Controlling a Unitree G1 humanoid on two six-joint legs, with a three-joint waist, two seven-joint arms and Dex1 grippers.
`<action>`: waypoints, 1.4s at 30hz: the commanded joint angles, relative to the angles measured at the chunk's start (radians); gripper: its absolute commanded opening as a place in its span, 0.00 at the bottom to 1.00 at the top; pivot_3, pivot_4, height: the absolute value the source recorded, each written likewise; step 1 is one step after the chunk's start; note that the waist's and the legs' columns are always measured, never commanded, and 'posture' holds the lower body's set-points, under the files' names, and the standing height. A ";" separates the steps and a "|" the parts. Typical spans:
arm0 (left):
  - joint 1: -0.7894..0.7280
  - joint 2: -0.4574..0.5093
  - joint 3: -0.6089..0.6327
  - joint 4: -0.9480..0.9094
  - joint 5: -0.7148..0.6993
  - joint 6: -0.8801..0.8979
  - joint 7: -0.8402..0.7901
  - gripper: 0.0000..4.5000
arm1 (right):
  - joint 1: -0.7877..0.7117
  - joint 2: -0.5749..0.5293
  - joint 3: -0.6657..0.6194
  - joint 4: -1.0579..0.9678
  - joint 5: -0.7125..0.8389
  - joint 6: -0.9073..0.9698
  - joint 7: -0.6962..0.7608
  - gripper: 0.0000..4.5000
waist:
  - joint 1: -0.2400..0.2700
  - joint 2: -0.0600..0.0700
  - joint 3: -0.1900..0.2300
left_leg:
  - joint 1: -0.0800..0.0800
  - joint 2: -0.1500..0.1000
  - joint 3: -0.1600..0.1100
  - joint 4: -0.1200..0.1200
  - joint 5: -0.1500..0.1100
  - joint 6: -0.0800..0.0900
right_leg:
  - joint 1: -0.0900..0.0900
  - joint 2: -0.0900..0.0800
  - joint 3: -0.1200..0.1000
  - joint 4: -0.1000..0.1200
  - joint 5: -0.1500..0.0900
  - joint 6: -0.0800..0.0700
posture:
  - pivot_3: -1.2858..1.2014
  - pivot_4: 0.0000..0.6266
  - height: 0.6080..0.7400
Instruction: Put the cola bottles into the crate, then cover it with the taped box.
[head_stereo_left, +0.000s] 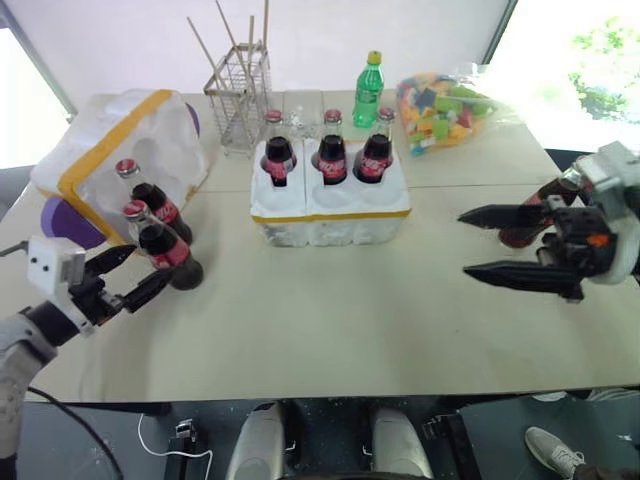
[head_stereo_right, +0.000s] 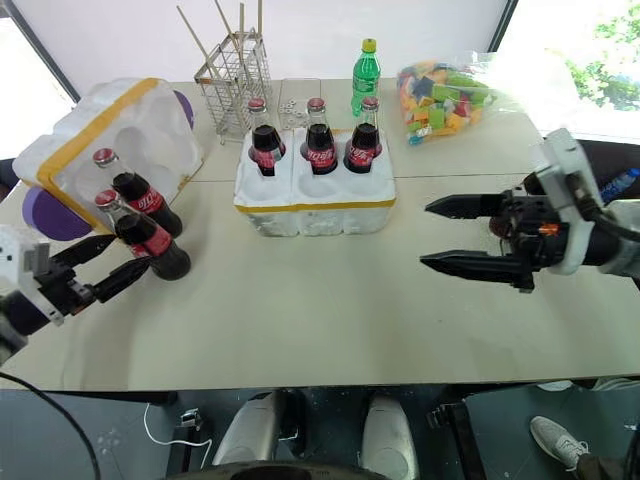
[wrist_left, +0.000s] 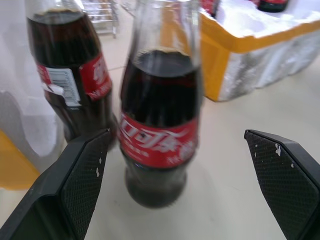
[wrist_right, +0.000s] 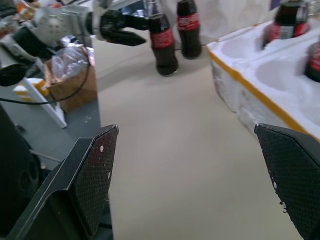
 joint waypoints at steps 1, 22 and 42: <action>-0.028 -0.014 -0.040 0.013 0.042 -0.049 0.009 1.00 | -0.024 0.006 -0.024 -0.024 0.049 0.010 -0.020 1.00 | 0.003 0.000 0.000 | 0.000 0.000 0.000 0.000 0.001 0.001 | 0.000 0.000 0.000 0.000 0.000 0.000 | 0.52 0.24 0.97; -0.142 -0.092 -0.119 0.077 0.078 -0.099 0.051 0.60 | -0.024 0.034 0.012 -0.056 0.051 -0.026 -0.063 1.00 | 0.003 -0.001 0.000 | 0.000 0.000 0.000 0.001 0.001 0.003 | 0.004 0.002 0.000 0.001 0.001 0.001 | 0.52 0.24 0.97; -0.738 0.003 -0.397 -0.077 -0.161 0.270 0.012 0.60 | 0.019 0.078 0.013 -0.086 0.009 -0.050 -0.173 1.00 | 0.005 -0.009 0.004 | -0.001 0.000 0.000 0.003 0.002 0.003 | 0.006 0.005 0.000 0.002 0.006 0.010 | 0.52 0.24 0.97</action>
